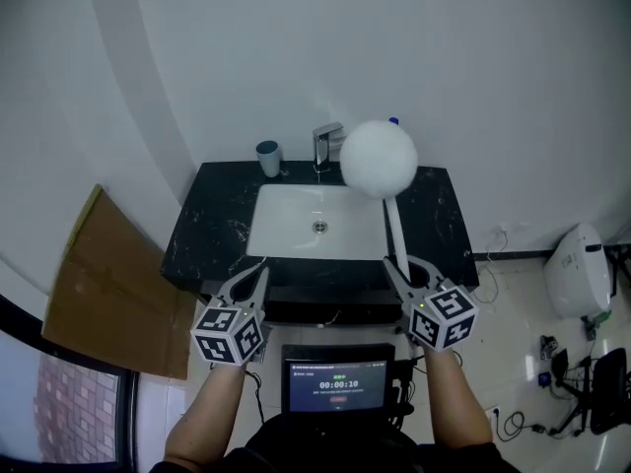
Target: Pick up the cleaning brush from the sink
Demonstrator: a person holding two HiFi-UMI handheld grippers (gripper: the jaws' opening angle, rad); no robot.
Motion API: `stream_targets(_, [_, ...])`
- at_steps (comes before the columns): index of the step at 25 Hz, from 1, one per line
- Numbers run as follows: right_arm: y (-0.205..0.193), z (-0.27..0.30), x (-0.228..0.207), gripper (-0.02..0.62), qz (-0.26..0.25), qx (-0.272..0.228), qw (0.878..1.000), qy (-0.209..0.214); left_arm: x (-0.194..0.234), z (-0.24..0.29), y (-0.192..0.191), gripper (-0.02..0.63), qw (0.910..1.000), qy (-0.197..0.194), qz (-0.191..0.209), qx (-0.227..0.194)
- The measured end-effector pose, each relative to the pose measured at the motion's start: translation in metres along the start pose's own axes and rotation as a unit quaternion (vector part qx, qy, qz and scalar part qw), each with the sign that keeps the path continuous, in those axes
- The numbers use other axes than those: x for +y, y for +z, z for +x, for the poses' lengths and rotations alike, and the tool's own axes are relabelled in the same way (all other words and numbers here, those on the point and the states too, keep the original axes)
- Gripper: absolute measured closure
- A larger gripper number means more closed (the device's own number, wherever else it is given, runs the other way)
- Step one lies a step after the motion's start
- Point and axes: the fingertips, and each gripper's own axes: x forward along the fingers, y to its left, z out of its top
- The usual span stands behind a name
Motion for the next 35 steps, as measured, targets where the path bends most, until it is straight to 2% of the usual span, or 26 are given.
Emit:
stream_targets(11, [-0.014,-0.028,0.005,0.572,0.016,-0.056,0.998,-0.027,-0.001,-0.015,-0.014,0.594,0.9997,-0.012,-0.010,-0.021])
stream_targets(17, [-0.012,-0.035,0.005,0.574,-0.003,-0.077,0.996,-0.043,0.000,-0.015,-0.018,0.594,0.9999,-0.006,-0.003,-0.016])
stream_targets(22, [-0.011,-0.031,0.001,0.574,-0.005,-0.079,0.996,-0.049,-0.003,-0.013,-0.015,0.594,0.9993,-0.022,0.003,-0.030])
stream_targets(35, [-0.010,-0.025,0.001,0.574,0.001,-0.079,0.996,-0.050,0.006,-0.014,-0.015,0.594,0.9994,-0.012,0.006,-0.032])
